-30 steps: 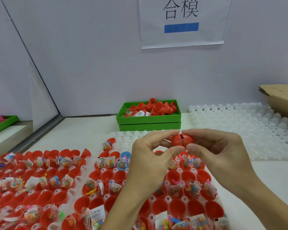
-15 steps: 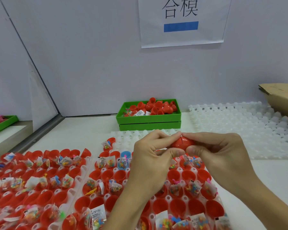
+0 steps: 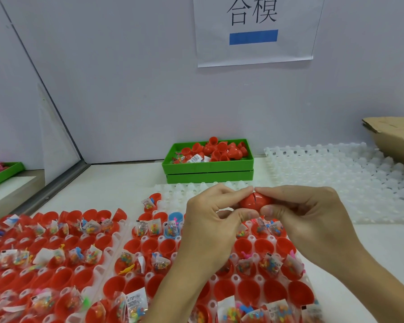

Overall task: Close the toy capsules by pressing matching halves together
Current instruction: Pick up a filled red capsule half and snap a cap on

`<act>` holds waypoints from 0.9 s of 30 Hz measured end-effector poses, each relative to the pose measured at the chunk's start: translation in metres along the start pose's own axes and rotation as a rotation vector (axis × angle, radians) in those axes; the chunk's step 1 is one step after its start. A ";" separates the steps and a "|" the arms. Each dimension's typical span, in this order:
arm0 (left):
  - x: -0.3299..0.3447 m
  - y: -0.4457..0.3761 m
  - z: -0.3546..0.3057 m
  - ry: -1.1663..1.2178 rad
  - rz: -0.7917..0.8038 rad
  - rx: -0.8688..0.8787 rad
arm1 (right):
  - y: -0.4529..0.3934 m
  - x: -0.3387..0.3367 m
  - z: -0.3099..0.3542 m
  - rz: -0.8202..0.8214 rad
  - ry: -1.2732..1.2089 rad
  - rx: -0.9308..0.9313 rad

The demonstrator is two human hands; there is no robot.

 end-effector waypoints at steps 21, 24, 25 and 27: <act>-0.003 -0.002 -0.001 0.155 0.061 -0.065 | -0.003 -0.005 -0.008 0.010 -0.190 0.128; -0.003 -0.001 0.000 0.121 0.064 -0.033 | -0.003 -0.004 -0.007 0.004 -0.180 0.141; -0.002 -0.001 0.000 0.102 0.067 -0.022 | -0.003 -0.003 -0.007 0.002 -0.173 0.149; 0.002 0.001 0.001 0.077 0.076 -0.012 | -0.002 -0.002 -0.007 -0.006 -0.157 0.166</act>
Point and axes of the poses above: each hand's wrist, its own y-axis away from the middle knuckle, its own x-axis out of the palm, z = x × y, the point moved 5 cm from there along -y, towards the middle knuckle, and after that the axes turned 4 degrees about -z, right-handed, at the moved point
